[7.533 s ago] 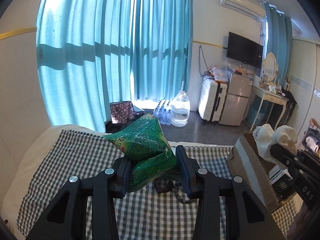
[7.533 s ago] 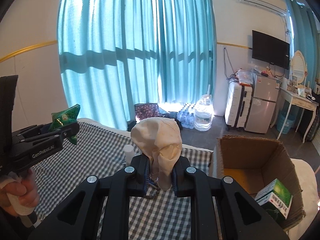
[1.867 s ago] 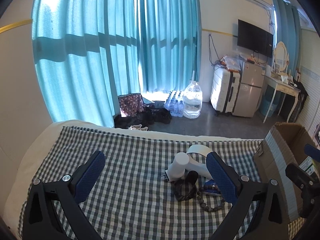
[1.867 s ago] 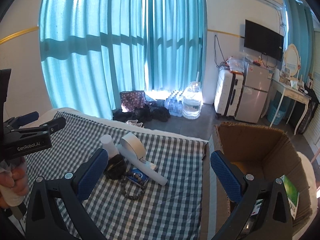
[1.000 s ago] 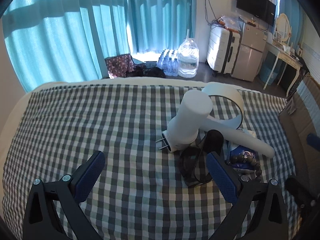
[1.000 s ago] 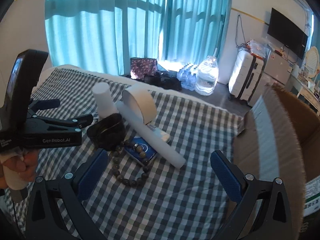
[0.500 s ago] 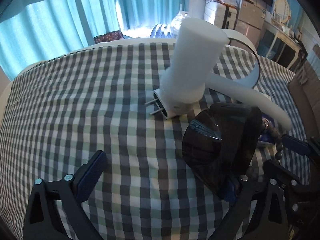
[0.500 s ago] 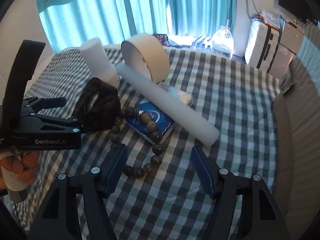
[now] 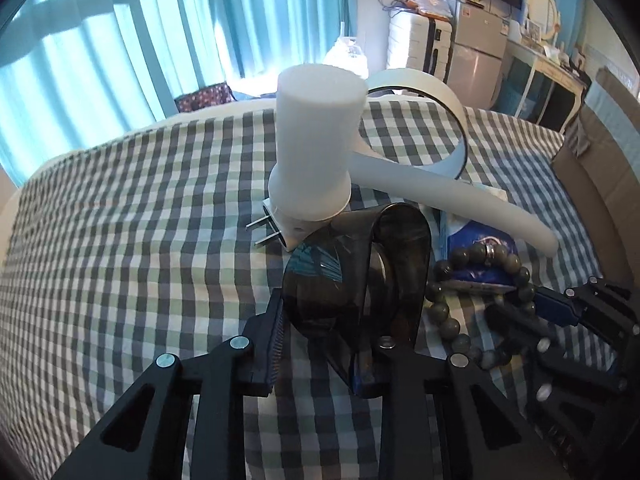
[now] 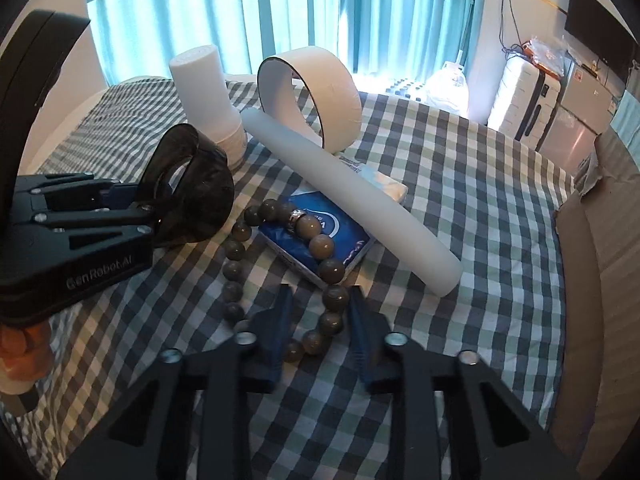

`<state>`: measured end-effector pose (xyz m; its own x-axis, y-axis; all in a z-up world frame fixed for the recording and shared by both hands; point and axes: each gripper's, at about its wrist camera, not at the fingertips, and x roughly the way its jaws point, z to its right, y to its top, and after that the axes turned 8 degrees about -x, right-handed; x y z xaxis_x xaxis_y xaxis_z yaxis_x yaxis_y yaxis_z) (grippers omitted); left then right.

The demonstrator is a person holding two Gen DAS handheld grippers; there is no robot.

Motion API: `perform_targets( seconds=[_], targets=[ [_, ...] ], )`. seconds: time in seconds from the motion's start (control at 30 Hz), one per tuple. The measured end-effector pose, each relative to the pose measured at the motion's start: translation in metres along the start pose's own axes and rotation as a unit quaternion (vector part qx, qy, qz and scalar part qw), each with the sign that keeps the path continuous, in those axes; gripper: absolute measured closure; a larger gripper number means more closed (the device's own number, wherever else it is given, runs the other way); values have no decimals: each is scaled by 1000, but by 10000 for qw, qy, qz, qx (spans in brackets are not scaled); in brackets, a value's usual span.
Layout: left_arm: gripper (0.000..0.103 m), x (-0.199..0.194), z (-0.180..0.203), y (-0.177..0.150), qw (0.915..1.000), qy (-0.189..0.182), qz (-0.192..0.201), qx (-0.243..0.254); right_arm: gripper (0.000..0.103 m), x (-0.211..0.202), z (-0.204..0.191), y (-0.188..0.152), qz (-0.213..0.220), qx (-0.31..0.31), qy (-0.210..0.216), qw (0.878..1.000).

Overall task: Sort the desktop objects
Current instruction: 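Grasp the black dryer attachment with left gripper while right grasps the bead bracelet, then lift and carry the black attachment and bead bracelet toward the cardboard box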

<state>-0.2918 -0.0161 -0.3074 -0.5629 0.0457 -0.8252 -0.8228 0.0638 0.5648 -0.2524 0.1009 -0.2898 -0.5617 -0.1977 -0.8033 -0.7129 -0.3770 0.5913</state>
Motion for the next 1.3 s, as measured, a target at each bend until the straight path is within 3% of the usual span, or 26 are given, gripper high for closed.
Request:
perform_targets(
  seconds=[0.2, 0.43, 0.63, 1.3],
  targets=[
    [77, -10, 3, 1, 9995, 224, 221, 51, 91, -2, 11, 1, -54, 173, 82, 9998],
    [77, -31, -7, 16, 9984, 147, 538, -132, 92, -9, 7, 3, 3, 144, 36, 9999],
    [77, -56, -13, 29, 9960, 42, 853, -278, 92, -28, 9, 10, 293, 199, 15, 9994],
    [77, -152, -39, 25, 9828, -119, 1730, -636, 92, -115, 9, 43, 1311, 123, -165, 9912]
  ],
)
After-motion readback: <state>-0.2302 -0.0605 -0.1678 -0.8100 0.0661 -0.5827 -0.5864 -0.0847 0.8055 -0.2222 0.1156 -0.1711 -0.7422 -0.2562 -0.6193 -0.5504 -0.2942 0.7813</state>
